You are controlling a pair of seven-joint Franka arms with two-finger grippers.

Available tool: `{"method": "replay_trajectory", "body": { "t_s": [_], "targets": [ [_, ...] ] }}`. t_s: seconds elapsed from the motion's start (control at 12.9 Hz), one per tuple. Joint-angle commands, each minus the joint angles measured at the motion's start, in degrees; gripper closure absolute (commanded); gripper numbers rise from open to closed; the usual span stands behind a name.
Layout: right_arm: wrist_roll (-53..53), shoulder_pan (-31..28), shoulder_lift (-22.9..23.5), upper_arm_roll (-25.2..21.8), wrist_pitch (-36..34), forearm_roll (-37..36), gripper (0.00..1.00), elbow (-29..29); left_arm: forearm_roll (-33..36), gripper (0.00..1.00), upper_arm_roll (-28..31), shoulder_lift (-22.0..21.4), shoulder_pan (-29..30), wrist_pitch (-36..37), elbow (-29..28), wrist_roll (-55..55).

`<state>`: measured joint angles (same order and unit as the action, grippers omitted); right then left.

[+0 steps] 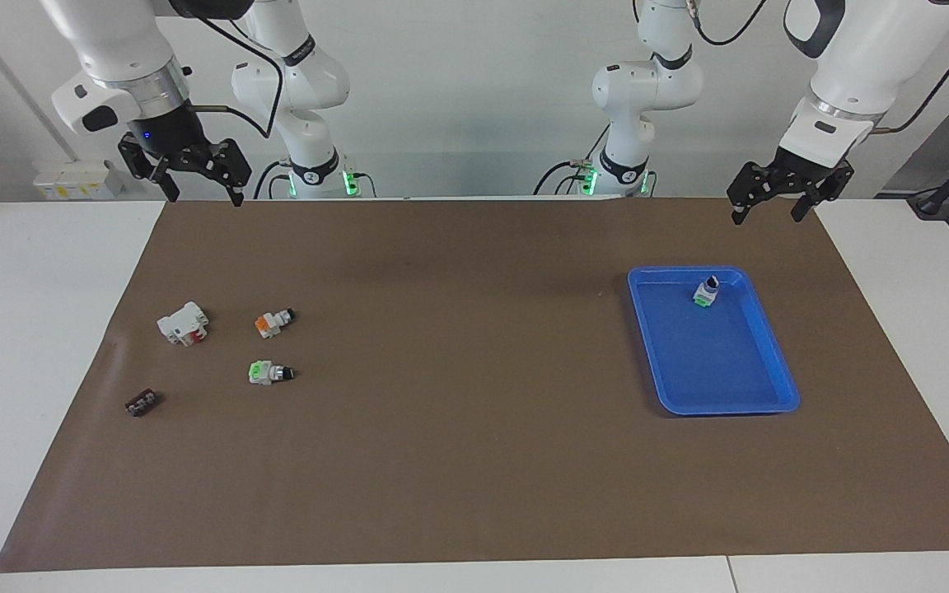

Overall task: Turn and place switch with both arms
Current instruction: 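Reach the right gripper to the green-topped switch and grasp it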

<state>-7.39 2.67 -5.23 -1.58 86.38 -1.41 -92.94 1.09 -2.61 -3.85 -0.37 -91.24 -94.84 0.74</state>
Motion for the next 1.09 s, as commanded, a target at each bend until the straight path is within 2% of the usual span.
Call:
{"method": "replay_trajectory", "body": {
  "t_s": [0.0,0.23,0.39,0.54,0.7,0.78,1.01],
  "targets": [
    [-0.1,-0.4,-1.4,0.2,0.0,-0.1,0.00,-1.3,1.1,0.00,0.3,-1.5,-0.6,-1.0,-2.0,0.1],
    [0.5,-0.6,-1.4,0.3,1.1,0.2,0.00,-2.1,1.1,0.00,0.3,-1.9,-0.6,-1.4,-3.0,0.1],
    [10.0,-0.6,-2.6,0.2,6.0,0.3,0.00,-6.2,1.1,0.00,0.3,-1.9,-0.6,-1.5,-3.1,0.0],
    [21.0,-1.3,-2.4,-0.2,9.5,6.2,0.00,-10.1,1.1,0.00,0.3,-1.9,-0.6,-1.9,-3.0,0.0],
    [26.8,-2.1,-2.0,-0.2,20.1,7.9,0.00,-15.0,1.1,0.00,0.2,-1.9,-0.7,-2.8,-3.0,0.0],
    [33.3,-2.2,-0.8,-0.2,23.6,8.0,0.00,-16.3,1.1,0.00,0.2,-1.9,-0.9,-3.2,-3.0,0.0],
    [53.5,-2.3,7.3,-0.3,32.0,8.2,0.00,-17.1,1.1,0.00,0.3,-1.9,-1.0,-4.0,-3.0,0.0]
  ]
}}
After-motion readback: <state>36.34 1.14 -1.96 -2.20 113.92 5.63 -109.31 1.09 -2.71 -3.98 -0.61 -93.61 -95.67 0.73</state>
